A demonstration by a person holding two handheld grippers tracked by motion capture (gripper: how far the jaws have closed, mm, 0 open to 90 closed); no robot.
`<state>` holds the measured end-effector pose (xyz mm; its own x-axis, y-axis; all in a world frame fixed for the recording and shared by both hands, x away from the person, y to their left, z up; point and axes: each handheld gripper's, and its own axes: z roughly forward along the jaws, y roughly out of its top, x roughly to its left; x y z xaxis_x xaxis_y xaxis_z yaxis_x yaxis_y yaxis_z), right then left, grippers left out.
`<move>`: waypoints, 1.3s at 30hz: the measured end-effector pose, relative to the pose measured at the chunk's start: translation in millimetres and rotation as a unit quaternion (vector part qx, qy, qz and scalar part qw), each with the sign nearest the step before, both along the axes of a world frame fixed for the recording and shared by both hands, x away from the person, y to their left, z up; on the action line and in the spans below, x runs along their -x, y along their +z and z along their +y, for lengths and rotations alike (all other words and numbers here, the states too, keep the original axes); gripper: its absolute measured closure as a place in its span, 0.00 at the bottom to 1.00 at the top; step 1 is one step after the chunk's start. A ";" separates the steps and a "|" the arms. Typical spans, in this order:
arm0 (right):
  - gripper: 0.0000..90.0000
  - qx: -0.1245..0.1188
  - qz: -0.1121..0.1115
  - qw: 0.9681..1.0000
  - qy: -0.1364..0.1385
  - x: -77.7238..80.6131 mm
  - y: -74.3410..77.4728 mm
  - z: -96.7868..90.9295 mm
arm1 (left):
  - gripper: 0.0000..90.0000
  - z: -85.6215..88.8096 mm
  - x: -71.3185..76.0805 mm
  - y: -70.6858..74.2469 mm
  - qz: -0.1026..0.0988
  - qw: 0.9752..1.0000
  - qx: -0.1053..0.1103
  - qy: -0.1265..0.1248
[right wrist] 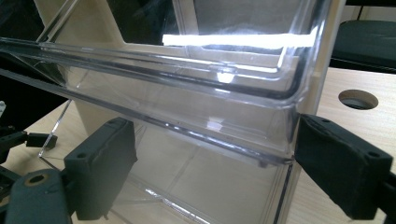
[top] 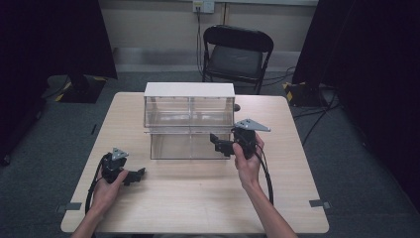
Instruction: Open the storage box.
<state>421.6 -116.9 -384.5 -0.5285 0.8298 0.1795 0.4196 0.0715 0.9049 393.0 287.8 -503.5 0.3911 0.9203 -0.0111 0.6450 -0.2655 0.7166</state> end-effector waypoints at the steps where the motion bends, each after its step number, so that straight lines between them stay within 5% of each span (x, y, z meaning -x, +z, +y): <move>1: 0.14 0.000 0.000 1.000 -0.001 0.2 0.1 -0.1 | 0.00 0.0 0.0 0.0 0.000 1.000 0.000 0.000; 39: 0.15 0.000 0.002 1.000 0.001 0.3 0.7 -1.2 | 0.00 0.0 0.0 0.0 0.000 1.000 0.000 0.000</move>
